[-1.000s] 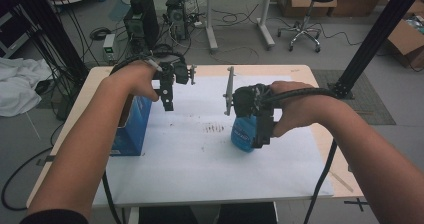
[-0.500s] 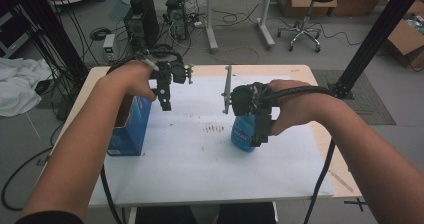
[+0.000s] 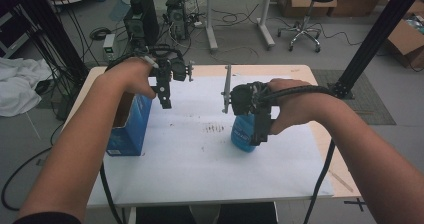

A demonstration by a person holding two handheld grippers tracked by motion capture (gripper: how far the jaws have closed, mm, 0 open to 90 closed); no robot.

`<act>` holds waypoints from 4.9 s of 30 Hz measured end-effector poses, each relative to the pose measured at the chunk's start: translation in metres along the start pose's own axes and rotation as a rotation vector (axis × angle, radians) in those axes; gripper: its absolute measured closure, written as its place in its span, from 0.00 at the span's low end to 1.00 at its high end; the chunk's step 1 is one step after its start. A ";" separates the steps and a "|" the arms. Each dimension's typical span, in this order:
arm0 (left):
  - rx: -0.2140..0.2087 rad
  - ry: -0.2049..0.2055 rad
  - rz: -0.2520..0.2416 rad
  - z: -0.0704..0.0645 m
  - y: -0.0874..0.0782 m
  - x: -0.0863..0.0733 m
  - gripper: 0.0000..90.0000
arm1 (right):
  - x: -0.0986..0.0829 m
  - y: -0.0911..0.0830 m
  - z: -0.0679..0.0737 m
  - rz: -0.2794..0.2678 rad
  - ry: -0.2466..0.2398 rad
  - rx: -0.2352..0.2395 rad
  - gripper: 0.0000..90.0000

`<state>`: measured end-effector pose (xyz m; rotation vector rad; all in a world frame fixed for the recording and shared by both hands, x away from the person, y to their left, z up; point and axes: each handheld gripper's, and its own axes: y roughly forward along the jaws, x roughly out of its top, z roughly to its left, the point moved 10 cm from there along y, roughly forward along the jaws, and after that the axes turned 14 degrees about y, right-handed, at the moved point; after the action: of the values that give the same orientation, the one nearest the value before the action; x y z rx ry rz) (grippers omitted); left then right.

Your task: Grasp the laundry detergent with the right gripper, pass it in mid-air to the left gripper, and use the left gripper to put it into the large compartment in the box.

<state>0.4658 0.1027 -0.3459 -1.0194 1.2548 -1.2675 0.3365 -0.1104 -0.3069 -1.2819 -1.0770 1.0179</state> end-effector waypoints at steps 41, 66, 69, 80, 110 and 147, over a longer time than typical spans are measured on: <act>0.033 0.029 -0.014 -0.003 -0.008 0.006 0.00 | -0.079 0.021 -0.049 -0.468 0.415 -0.110 0.00; 0.041 0.035 -0.021 -0.006 -0.010 0.003 0.00 | -0.084 0.073 -0.062 -0.847 0.572 -0.112 0.00; 0.044 0.036 -0.024 -0.006 -0.011 0.003 0.00 | -0.084 0.083 -0.063 -0.889 0.588 -0.106 0.00; 0.043 0.037 -0.029 -0.009 -0.011 0.006 0.00 | -0.078 0.119 -0.063 -0.973 0.624 -0.073 0.00; 0.049 0.035 -0.026 -0.013 -0.014 -0.001 0.00 | -0.029 0.148 -0.074 -1.098 0.622 -0.069 0.00; 0.043 0.029 -0.025 -0.012 -0.007 -0.003 0.00 | -0.018 0.160 -0.084 -1.151 0.641 -0.143 0.21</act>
<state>0.4540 0.1062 -0.3395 -0.9921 1.2350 -1.3269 0.4175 -0.1401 -0.4670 -0.7581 -1.1129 -0.3245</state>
